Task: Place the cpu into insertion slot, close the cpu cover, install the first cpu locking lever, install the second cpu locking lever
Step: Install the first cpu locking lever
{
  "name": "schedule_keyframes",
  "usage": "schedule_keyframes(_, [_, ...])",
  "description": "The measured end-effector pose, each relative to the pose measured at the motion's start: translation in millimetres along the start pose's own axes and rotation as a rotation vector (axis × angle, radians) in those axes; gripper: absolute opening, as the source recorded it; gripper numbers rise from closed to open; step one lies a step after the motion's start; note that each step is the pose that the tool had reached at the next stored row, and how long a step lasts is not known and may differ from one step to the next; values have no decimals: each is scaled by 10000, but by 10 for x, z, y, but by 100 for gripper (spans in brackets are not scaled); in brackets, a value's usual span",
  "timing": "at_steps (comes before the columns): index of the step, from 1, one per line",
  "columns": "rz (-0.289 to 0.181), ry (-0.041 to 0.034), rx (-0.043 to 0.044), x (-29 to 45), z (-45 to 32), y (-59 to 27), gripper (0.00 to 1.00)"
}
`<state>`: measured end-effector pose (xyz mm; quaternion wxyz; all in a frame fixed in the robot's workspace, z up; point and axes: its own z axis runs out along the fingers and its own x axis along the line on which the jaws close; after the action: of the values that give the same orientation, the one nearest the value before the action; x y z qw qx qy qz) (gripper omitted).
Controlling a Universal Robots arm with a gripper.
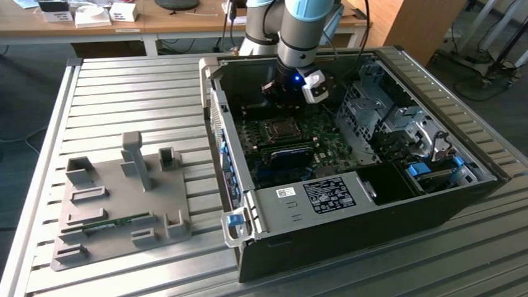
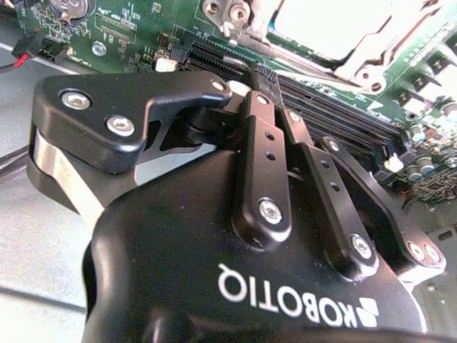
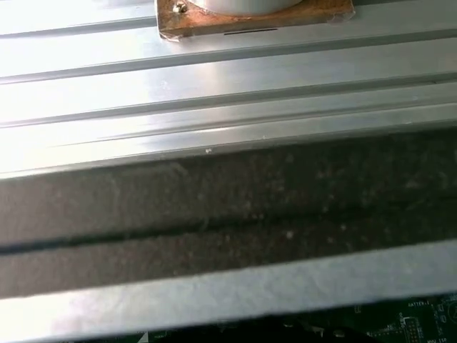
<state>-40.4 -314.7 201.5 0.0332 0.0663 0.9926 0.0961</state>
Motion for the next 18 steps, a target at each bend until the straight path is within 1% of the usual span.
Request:
schedule_keyframes(1, [12,-1,-12,0,0,2,11])
schedule_keyframes(7, [39,-8,-11,-1,4,3,11])
schedule_keyframes(12, [33,-27,21,-1,10,-2,11])
schedule_keyframes(18, [16,-111,16,1,47,-11,11])
